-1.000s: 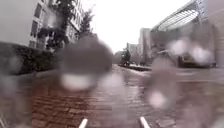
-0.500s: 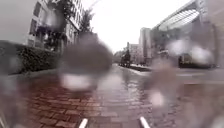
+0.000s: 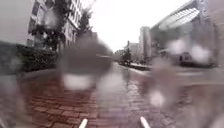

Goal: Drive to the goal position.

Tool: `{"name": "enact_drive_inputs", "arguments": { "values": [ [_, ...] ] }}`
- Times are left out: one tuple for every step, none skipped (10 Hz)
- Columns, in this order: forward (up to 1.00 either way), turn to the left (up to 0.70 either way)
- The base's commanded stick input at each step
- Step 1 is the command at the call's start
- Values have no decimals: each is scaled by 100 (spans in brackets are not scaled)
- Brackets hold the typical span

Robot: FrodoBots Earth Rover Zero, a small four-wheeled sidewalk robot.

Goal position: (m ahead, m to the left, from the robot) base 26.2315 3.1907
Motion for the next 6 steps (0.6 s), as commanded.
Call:
{"name": "enact_drive_inputs", "arguments": {
  "values": [
    [70,0],
    [70,0],
    [70,0],
    [70,0],
    [70,14],
    [70,14]
  ]
}}
